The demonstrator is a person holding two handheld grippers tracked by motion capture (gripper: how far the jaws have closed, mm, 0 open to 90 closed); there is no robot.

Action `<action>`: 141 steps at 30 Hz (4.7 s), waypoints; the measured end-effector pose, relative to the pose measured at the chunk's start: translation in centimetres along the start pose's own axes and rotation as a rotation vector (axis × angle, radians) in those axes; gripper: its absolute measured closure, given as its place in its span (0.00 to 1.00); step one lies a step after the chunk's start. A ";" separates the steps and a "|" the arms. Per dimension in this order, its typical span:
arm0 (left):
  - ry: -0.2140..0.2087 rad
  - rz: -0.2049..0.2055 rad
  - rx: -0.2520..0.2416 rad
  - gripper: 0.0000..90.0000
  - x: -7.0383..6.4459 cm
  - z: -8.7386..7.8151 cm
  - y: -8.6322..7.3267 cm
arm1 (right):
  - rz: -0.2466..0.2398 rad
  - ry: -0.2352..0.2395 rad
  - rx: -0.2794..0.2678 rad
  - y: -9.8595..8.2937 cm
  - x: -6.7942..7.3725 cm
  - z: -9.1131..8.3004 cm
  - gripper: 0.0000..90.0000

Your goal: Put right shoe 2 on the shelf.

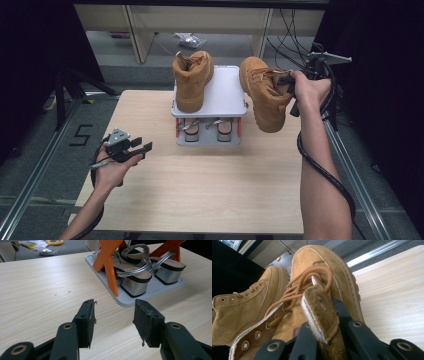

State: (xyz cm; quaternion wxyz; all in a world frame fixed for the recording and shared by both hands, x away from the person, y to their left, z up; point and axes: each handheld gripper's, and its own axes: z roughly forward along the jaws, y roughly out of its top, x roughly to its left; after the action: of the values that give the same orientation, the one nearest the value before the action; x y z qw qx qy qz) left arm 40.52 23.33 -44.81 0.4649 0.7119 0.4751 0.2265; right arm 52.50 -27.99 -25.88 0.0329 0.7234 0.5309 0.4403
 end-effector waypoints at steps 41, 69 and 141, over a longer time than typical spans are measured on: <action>0.003 -0.002 0.002 0.56 0.2 -0.2 -0.3 | -0.011 0.006 0.005 0.9 3.2 1.1 0.93; 0.005 -0.009 0.009 0.57 0.6 -0.1 -0.7 | -0.026 -0.003 0.030 1.2 5.4 3.2 0.93; 0.003 -0.018 0.022 0.57 0.4 0.1 -1.6 | -0.168 0.048 -0.117 1.0 7.6 3.6 0.58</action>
State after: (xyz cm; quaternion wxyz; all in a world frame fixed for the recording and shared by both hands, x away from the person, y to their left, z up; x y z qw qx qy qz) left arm 40.01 23.86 -46.31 0.4585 0.7122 0.4848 0.2181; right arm 56.00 -20.90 -22.98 0.0994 0.6623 0.5638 0.4833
